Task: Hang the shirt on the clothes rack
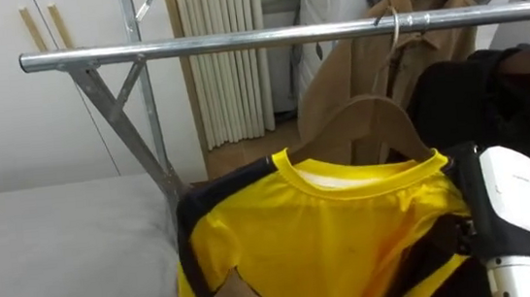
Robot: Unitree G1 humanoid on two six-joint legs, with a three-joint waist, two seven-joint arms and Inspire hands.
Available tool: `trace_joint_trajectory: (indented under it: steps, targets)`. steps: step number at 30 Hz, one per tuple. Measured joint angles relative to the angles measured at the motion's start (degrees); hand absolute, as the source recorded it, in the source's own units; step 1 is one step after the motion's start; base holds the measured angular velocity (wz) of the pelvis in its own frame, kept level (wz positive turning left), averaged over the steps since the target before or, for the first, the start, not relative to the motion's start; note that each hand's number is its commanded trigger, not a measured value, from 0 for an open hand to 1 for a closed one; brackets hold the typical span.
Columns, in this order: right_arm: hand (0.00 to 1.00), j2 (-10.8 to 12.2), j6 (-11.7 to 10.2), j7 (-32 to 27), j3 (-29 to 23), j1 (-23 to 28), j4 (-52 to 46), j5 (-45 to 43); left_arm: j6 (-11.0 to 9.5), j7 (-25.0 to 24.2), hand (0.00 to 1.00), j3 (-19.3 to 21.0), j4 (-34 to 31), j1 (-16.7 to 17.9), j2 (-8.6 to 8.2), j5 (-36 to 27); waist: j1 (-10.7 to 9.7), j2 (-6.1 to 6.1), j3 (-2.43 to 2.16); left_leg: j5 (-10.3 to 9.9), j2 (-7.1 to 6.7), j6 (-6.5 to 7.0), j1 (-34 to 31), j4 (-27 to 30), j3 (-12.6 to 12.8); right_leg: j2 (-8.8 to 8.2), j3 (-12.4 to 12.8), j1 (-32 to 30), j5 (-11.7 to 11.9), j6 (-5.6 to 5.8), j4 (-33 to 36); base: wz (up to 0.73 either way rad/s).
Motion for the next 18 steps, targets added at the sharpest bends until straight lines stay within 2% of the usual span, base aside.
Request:
trace_joint_trajectory:
  steps: [11, 17, 18]
  targets:
    - [1.0, -0.4, 0.2, 1.8, 0.0, 0.1, 0.0, -1.1, -0.5, 0.3, 0.0, 0.0, 0.1, 1.5, 0.08, 0.3, 0.0, -0.2, -0.28, 0.0, 0.04, -0.04, 0.3, -0.1, -0.6, -0.04, -0.6, 1.0, 0.0, -0.01, 0.0, 0.02]
    - [1.0, -1.3, 0.2, 5.0, 0.0, 0.0, 0.0, -1.4, -1.5, 0.4, 0.0, 0.0, 0.1, 2.4, 0.33, 0.4, 0.2, -1.15, -0.8, 0.0, -0.01, -0.05, 0.4, -0.1, -1.5, -0.07, -1.0, 1.4, -0.2, -0.05, -0.3, 0.05]
    - [1.0, -1.8, 0.2, 5.6, 0.0, -0.3, 0.0, -1.3, -1.8, 0.5, 0.0, 0.1, 0.1, 2.4, 0.37, 0.4, 0.3, -1.28, -0.77, 0.1, -0.01, -0.06, 0.5, -0.1, -1.6, -0.08, -1.0, 1.5, -0.2, -0.05, -0.3, 0.04]
